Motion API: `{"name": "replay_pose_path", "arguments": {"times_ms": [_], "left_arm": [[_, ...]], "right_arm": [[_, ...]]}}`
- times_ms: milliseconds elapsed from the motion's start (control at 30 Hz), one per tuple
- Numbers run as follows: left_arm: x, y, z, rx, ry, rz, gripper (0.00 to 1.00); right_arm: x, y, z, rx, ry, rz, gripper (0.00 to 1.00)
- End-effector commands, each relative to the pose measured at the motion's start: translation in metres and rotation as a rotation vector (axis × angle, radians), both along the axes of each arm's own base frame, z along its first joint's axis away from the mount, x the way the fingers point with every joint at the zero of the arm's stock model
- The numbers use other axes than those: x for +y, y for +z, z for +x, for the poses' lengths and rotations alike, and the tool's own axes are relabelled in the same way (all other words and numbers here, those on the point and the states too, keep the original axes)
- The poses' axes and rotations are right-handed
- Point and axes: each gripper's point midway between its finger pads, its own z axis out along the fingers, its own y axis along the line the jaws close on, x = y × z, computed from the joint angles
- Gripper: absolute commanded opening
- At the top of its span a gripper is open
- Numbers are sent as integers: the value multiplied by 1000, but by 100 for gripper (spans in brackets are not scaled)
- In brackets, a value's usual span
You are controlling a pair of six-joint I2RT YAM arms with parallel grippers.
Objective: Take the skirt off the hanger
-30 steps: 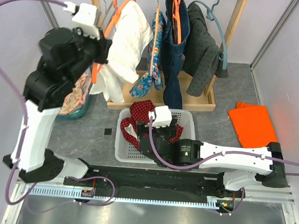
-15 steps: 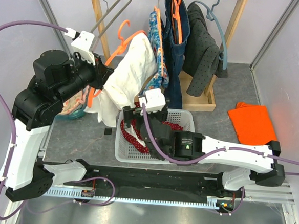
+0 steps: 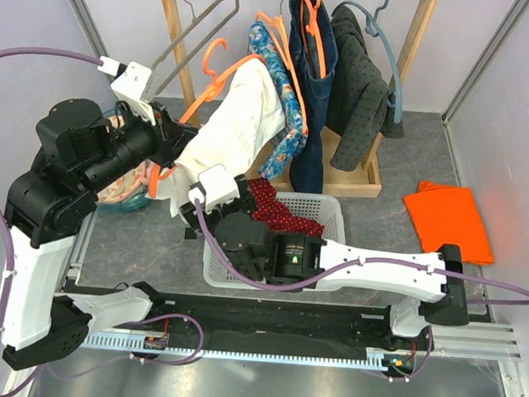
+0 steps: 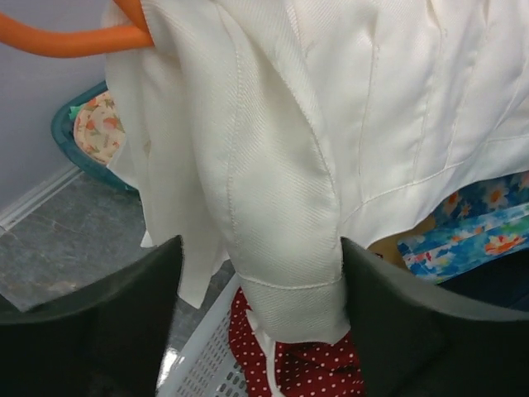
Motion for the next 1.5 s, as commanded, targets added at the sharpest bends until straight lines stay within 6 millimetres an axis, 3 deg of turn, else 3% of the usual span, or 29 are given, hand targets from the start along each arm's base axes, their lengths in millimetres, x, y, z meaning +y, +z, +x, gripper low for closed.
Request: {"name": "replay_pose_path", "arguments": {"times_ms": [0, 133, 233, 267, 333, 467, 533, 567, 600, 667, 700, 733, 800, 833, 867, 933, 1100, 1133, 1333, 1467], "left_arm": [[-1, 30, -7, -77, -20, -83, 2], [-2, 24, -4, -64, -15, -73, 2], [-3, 17, 0, -50, -6, -61, 2], [-4, 12, 3, -42, -4, -52, 2], [-3, 11, 5, -43, 5, -46, 2], [-2, -1, 15, -29, 34, -20, 2], [0, -9, 20, -15, 62, -9, 2], [1, -22, 26, 13, 85, 1, 2], [1, -30, 30, 25, 95, 10, 2], [0, -51, 40, 60, 123, 39, 2], [2, -54, 45, 59, 146, 46, 2], [2, -60, 50, 67, 158, 56, 2], [4, -67, 56, 75, 184, 66, 2], [3, -70, 58, 80, 186, 70, 2], [3, -72, 59, 82, 188, 72, 2], [3, -70, 62, 77, 196, 69, 2], [11, -50, 64, 23, 233, 67, 2], [13, -48, 65, 13, 242, 67, 2], [14, -60, 81, 0, 275, 115, 2], [9, -44, 83, -24, 258, 84, 2]], "right_arm": [[-2, 36, 5, -34, 7, 70, 53], [-13, 49, 8, -56, -28, 73, 26], [-32, 72, 9, -81, -54, 89, 7], [-43, 88, 9, -87, -68, 123, 3], [-58, 105, 10, -105, -94, 139, 0], [-103, 167, -8, -176, -144, 223, 0], [-124, 194, -29, -223, -153, 207, 0], [-126, 202, -55, -227, -106, 210, 0], [-147, 219, -62, -287, -135, 190, 0], [-149, 218, -86, -317, -111, 141, 0], [-153, 222, -102, -288, -86, 216, 0], [-143, 216, -113, -365, -88, 68, 0], [-147, 223, -132, -361, -76, 132, 0], [-131, 217, -146, -407, -75, 81, 0], [-140, 229, -150, -434, -85, 68, 0], [-134, 226, -158, -436, -102, 62, 0], [-162, 224, -144, -345, -112, 141, 0], [-178, 229, -136, -322, -110, 173, 0], [-195, 218, -133, -301, -89, 199, 0], [-199, 209, -128, -256, -65, 217, 0]]}}
